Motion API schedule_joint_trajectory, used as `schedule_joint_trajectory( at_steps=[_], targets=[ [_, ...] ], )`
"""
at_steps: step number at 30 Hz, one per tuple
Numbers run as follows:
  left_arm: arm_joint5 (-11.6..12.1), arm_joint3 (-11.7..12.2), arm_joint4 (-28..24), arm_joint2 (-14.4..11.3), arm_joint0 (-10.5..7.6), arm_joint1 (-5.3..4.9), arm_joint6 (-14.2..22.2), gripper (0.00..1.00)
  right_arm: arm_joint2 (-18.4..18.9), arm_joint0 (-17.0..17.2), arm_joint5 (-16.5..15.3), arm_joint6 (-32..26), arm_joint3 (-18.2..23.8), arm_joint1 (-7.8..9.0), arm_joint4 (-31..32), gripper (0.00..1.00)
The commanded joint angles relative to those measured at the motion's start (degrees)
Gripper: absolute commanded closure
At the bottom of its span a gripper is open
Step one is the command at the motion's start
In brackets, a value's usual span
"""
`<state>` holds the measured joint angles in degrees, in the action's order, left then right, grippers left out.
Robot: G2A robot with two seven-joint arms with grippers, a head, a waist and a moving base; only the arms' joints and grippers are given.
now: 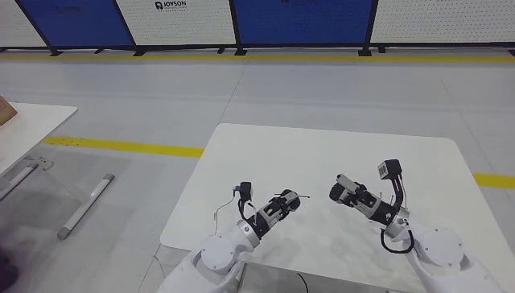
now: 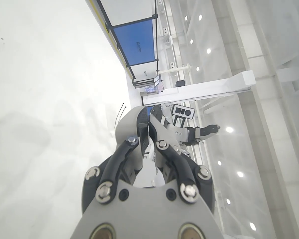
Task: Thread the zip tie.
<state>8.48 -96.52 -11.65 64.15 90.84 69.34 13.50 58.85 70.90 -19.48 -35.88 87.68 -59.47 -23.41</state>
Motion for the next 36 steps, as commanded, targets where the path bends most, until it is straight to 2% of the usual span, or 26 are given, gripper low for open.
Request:
schedule_joint_trajectory(
  at_steps=[1,3,5,6,16,21,23,36],
  targets=[
    [-0.5,-0.2,3.7,0.3,-0.03,-0.37,1.6,1.0,0.0,0.0,0.0,0.0,0.0,0.0,0.0,0.0],
    [-1.2,-1.1,6.4,0.8,0.28,-0.79,3.6,1.0,0.0,0.0,0.0,0.0,0.0,0.0,0.0,0.0],
    [-1.2,-2.6,7.6,1.6,1.32,-1.18,4.8,1.0,0.0,0.0,0.0,0.0,0.0,0.0,0.0,0.0],
    [-0.9,-3.3,7.4,2.1,1.73,-1.27,4.6,1.0,0.0,0.0,0.0,0.0,0.0,0.0,0.0,0.0],
    [-0.9,-3.3,7.4,2.1,1.73,-1.27,4.6,1.0,0.0,0.0,0.0,0.0,0.0,0.0,0.0,0.0],
    [1.5,-4.6,1.7,2.9,1.84,-1.14,3.6,1.0,0.0,0.0,0.0,0.0,0.0,0.0,0.0,0.0],
    [1.1,-4.3,3.3,3.3,1.77,-1.25,2.9,1.0,0.0,0.0,0.0,0.0,0.0,0.0,0.0,0.0],
    [1.1,-4.3,3.3,3.3,1.77,-1.25,2.9,1.0,0.1,0.0,0.3,0.1,0.3,0.02,0.9,0.0]
  ],
)
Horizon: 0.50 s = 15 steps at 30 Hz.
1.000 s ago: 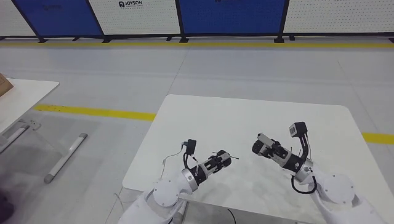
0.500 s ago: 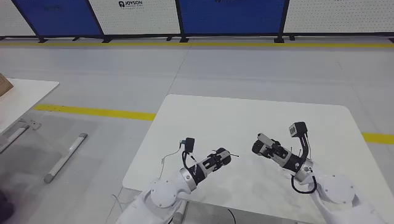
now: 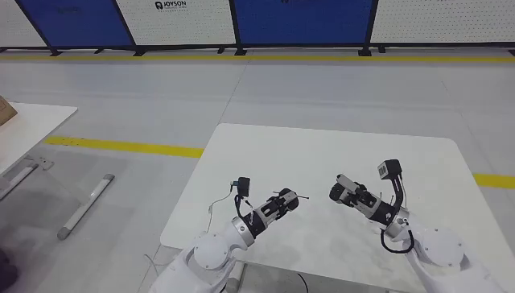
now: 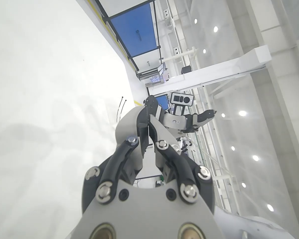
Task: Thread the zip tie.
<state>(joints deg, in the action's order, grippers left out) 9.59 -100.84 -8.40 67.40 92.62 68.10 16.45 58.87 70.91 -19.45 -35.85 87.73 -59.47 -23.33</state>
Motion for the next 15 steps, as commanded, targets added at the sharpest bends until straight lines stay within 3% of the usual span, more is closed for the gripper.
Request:
schedule_joint_trajectory(
  at_steps=[1,8,12,13,15],
  targets=[
    [0.0,0.0,0.0,0.0,0.0,0.0,0.0,1.0,0.4,-0.2,0.8,-0.4,0.7,0.12,2.4,0.0],
    [0.0,0.0,0.0,0.0,0.0,0.0,0.0,1.0,4.7,-0.9,7.5,-6.2,4.0,1.34,8.2,0.0],
    [0.0,0.0,0.0,0.0,0.0,0.0,0.0,1.0,7.5,-1.9,15.6,-11.1,6.6,2.36,13.6,0.0],
    [0.0,0.0,0.0,0.0,0.0,0.0,0.0,1.0,7.7,-2.6,18.7,-14.9,7.2,2.72,15.9,0.0],
    [0.0,0.0,0.0,0.0,0.0,0.0,0.0,1.0,8.7,-3.7,21.3,-16.7,7.4,3.02,17.6,0.0]
  ],
)
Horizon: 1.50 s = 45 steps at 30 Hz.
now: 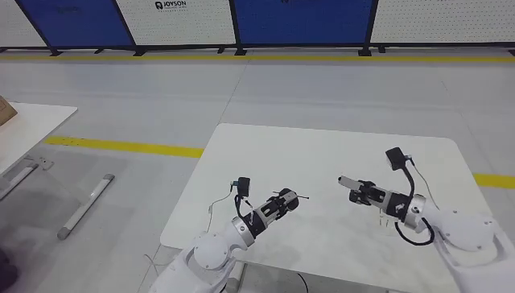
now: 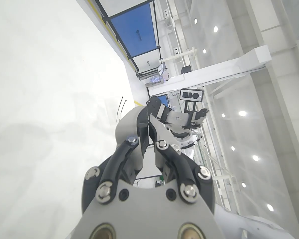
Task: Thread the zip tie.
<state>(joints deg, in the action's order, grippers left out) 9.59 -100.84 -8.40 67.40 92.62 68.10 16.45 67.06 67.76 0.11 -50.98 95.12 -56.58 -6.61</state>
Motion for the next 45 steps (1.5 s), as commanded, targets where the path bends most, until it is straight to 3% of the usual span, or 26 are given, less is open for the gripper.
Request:
schedule_joint_trajectory(
  at_steps=[1,26,32,35,38,45],
  targets=[
    [0.0,0.0,0.0,0.0,0.0,0.0,0.0,1.0,0.9,-0.9,2.4,-2.0,0.2,0.2,0.9,0.0],
    [0.0,0.0,0.0,0.0,0.0,0.0,0.0,1.0,0.7,-0.7,2.0,-2.6,0.6,0.18,0.4,0.0],
    [0.0,0.0,0.0,0.0,0.0,0.0,0.0,1.0,-0.5,-6.1,11.0,-11.0,-0.9,0.77,9.0,0.0],
    [0.0,0.0,0.0,0.0,0.0,0.0,0.0,0.97,-0.3,-8.3,13.8,-15.6,-1.2,1.26,13.0,0.0],
    [0.0,0.0,0.0,0.0,0.0,0.0,0.0,1.0,-1.3,-10.2,14.4,-19.6,-1.4,1.62,17.3,0.0],
    [0.0,0.0,0.0,0.0,0.0,0.0,0.0,1.0,-1.6,-11.1,14.7,-19.1,-2.0,1.52,17.7,0.0]
  ],
)
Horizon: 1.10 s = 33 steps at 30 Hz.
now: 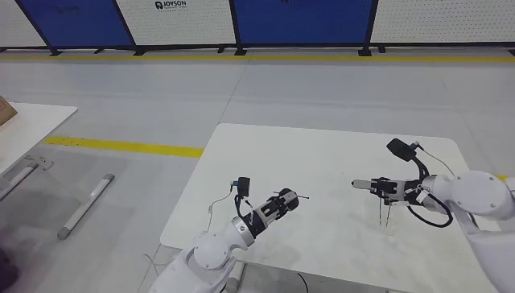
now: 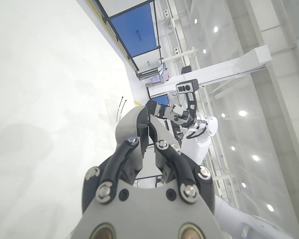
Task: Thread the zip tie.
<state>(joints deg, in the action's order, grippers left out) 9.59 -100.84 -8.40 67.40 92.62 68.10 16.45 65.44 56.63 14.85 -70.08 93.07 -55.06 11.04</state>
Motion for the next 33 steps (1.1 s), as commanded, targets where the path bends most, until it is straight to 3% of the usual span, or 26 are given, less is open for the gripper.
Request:
schedule_joint_trajectory(
  at_steps=[1,24,28,33],
  targets=[
    [0.0,0.0,0.0,0.0,0.0,0.0,0.0,1.0,0.0,0.0,0.0,0.0,0.0,0.0,0.0,0.0],
    [0.0,0.0,0.0,0.0,0.0,0.0,0.0,1.0,0.0,0.0,0.0,0.0,0.0,0.0,0.0,0.0],
    [1.3,-2.6,-2.7,0.5,0.71,-0.06,0.3,1.0,0.0,0.0,0.0,0.0,0.0,0.0,0.0,0.0],
    [6.5,-9.0,-8.1,5.8,4.37,-0.67,0.3,1.0,0.0,0.0,0.0,0.0,0.0,0.0,0.0,0.0]
  ],
)
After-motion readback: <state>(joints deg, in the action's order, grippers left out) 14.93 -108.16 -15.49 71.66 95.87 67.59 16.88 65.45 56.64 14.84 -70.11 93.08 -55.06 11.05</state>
